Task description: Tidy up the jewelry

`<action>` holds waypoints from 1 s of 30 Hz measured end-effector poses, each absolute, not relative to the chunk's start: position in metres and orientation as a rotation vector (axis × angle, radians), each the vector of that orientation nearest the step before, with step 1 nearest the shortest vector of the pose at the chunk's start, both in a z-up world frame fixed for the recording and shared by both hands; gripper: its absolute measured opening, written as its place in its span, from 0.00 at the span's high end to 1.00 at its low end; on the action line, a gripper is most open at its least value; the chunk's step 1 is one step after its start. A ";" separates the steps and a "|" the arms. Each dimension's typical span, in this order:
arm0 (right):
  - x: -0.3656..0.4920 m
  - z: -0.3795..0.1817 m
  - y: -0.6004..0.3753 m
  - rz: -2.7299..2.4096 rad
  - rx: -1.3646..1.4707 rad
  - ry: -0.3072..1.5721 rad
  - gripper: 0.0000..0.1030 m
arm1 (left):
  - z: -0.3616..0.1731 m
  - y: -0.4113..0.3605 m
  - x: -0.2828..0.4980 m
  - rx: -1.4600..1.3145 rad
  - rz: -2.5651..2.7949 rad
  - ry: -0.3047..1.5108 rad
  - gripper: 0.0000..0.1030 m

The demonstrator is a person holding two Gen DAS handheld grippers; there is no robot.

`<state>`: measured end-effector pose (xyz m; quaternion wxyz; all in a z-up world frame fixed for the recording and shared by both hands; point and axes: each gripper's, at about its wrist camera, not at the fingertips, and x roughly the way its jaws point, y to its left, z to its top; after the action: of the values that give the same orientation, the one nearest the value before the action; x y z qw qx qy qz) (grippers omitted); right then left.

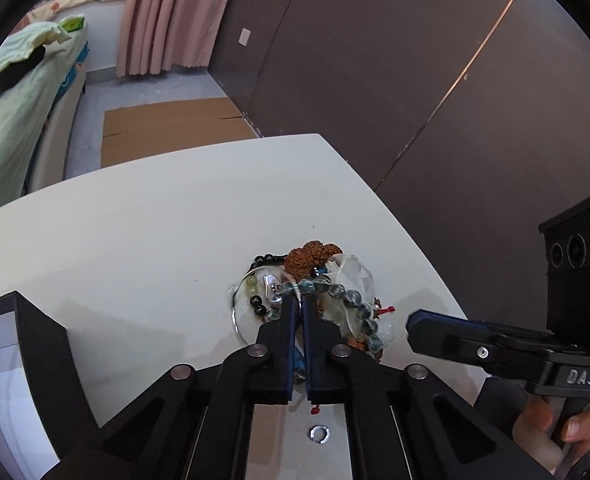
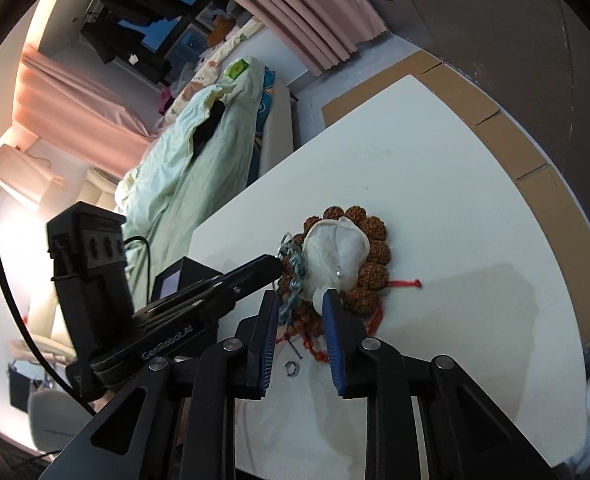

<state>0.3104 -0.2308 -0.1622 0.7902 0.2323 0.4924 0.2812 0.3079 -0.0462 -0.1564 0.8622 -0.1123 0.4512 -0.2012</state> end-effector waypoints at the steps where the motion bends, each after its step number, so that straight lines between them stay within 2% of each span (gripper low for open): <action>1: 0.313 -0.163 -0.229 0.599 0.490 1.063 0.77 | -0.156 -0.044 0.307 -0.248 -0.429 0.942 0.98; 11: 0.330 -0.162 -0.218 0.616 0.488 1.094 0.77 | -0.133 -0.021 0.299 -0.326 -0.426 0.875 0.99; 20: 0.336 -0.164 -0.195 0.580 0.374 1.141 0.77 | -0.108 0.005 0.286 -0.383 -0.398 0.818 0.99; 22: 0.337 -0.164 -0.191 0.565 0.344 1.149 0.89 | -0.102 0.009 0.282 -0.388 -0.396 0.803 0.99; 30: 0.324 -0.145 -0.188 0.585 0.330 1.087 0.90 | -0.079 0.034 0.265 -0.415 -0.374 0.744 0.99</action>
<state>0.3244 -0.1881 -0.1451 0.8027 0.1541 0.5073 0.2731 0.2647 0.0344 -0.0786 0.8937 -0.2001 0.3587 -0.1804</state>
